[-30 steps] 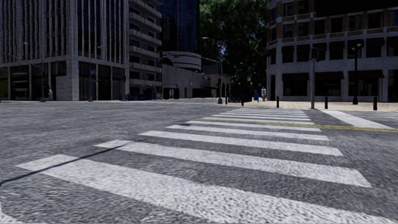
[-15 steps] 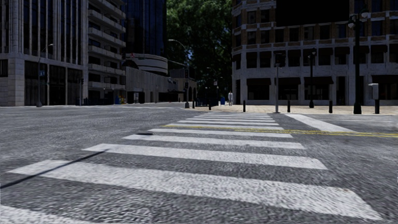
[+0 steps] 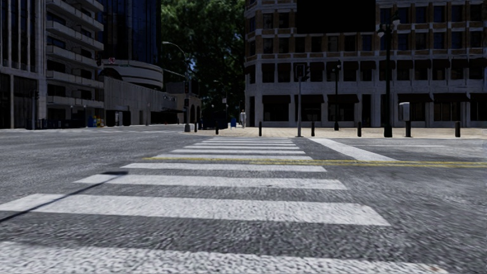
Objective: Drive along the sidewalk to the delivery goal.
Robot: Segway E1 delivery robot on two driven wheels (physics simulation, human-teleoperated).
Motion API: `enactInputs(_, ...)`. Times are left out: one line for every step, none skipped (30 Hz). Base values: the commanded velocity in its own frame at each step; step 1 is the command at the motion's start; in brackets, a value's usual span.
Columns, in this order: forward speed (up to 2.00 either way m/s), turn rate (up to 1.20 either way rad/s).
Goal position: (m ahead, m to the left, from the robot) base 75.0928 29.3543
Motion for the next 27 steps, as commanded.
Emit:
enactInputs(1.25, -0.46)
enactInputs(1.33, -0.46)
enactInputs(1.33, -0.46)
enactInputs(1.47, -0.46)
enactInputs(1.63, -0.46)
enactInputs(1.82, -0.46)
enactInputs(1.82, -0.46)
enactInputs(2.00, -0.46)
enactInputs(2.00, -0.45)
enactInputs(2.00, -0.04)
enactInputs(2.00, 0.00)
enactInputs(2.00, 0.00)
enactInputs(2.00, 0.00)
enactInputs(2.00, 0.00)
enactInputs(2.00, 0.00)
enactInputs(2.00, 0.00)
enactInputs(2.00, 0.00)
enactInputs(2.00, 0.00)
enactInputs(2.00, 0.00)
enactInputs(2.00, 0.00)
enactInputs(2.00, 0.00)
enactInputs(2.00, 0.00)
enactInputs(2.00, 0.00)
enactInputs(2.00, 0.00)
enactInputs(2.00, 0.00)
enactInputs(2.00, 0.00)
enactInputs(2.00, 0.00)
